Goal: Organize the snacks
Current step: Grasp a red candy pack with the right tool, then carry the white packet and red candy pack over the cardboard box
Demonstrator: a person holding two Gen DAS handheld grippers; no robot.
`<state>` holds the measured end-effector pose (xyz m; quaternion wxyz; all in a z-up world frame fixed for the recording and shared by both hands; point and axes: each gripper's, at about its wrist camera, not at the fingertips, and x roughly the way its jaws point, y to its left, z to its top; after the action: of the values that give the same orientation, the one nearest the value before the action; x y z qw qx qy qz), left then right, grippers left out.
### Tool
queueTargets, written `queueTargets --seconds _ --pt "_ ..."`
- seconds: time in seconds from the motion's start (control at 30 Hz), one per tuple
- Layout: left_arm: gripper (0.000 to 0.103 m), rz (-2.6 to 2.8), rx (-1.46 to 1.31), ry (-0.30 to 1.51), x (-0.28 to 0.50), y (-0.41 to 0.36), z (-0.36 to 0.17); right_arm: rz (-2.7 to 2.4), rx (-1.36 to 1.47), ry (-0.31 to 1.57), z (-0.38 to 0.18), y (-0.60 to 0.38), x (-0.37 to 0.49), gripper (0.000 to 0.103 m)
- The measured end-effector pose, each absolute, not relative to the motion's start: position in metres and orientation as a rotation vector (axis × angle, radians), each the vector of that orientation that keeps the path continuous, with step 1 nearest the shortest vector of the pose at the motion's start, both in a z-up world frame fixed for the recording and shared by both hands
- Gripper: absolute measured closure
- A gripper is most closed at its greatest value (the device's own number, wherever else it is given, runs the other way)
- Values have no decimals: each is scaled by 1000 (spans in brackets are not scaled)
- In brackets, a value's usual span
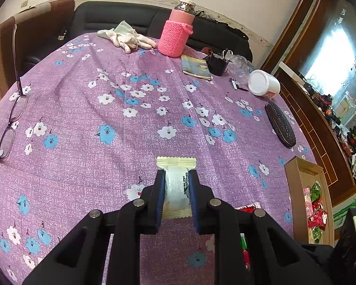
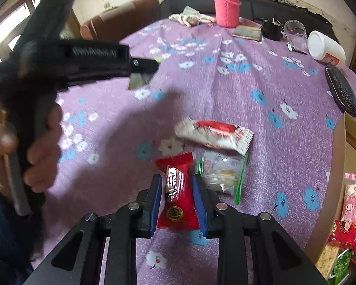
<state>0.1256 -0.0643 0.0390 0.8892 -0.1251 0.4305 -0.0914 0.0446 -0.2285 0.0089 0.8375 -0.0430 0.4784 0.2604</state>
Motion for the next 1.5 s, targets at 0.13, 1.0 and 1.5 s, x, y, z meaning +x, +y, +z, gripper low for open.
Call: queueTargets --seconds 0.13,1.0,1.5 --pt "84 -188 -263 897 126 -64 38 529 -104 996 9 -225 44 79" --pt "84 -271 -164 800 106 -96 52 377 316 736 49 -292 55 84" --pt "84 -330 -103 778 93 -118 53 335 326 714 52 -300 53 84"
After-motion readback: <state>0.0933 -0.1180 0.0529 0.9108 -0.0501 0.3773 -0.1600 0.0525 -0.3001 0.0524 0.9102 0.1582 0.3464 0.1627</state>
